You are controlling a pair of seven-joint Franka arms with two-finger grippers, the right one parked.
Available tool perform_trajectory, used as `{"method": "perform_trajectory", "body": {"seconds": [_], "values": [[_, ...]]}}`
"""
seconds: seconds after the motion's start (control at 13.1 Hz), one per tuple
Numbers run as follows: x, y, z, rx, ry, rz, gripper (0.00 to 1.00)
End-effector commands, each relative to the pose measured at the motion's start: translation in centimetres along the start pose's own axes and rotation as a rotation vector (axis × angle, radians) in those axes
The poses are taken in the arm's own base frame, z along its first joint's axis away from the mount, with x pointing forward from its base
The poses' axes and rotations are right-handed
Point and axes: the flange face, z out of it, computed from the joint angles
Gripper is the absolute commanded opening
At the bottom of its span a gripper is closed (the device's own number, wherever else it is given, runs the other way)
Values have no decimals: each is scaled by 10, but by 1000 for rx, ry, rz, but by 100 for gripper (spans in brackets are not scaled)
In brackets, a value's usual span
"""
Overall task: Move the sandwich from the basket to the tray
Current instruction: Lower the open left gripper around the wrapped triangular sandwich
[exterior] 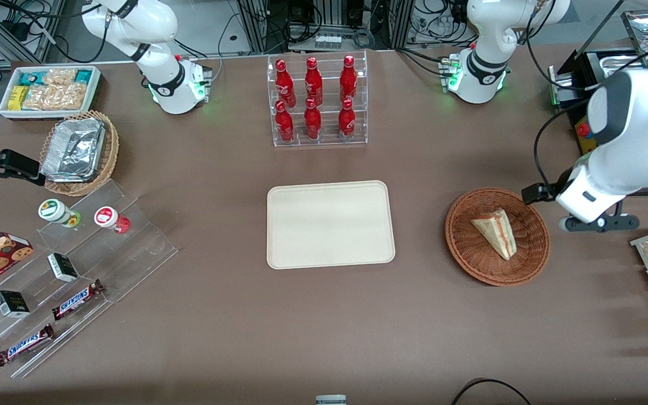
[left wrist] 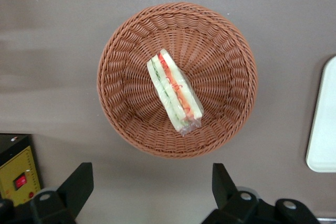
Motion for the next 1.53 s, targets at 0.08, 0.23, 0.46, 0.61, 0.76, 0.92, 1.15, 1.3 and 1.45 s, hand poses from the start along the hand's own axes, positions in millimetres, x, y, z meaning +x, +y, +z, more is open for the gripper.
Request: {"method": "perform_trajectory", "body": {"seconds": [0.08,0.23,0.46,0.61,0.76,0.92,1.15,1.3,1.45], "values": [[25,6,42,-1,-9,-66,100],[30,10,57,-1,-11,-113,100],[25,12,72,-2,1,-187,100],[19,15,77,-12,37,-295,100],[0,14,82,-32,93,-355,100],[-10,16,99,-66,156,-478,100],[-20,23,119,-93,191,-572,100],[-20,29,124,-94,183,-598,100],[-19,29,131,-91,172,-600,100]]}}
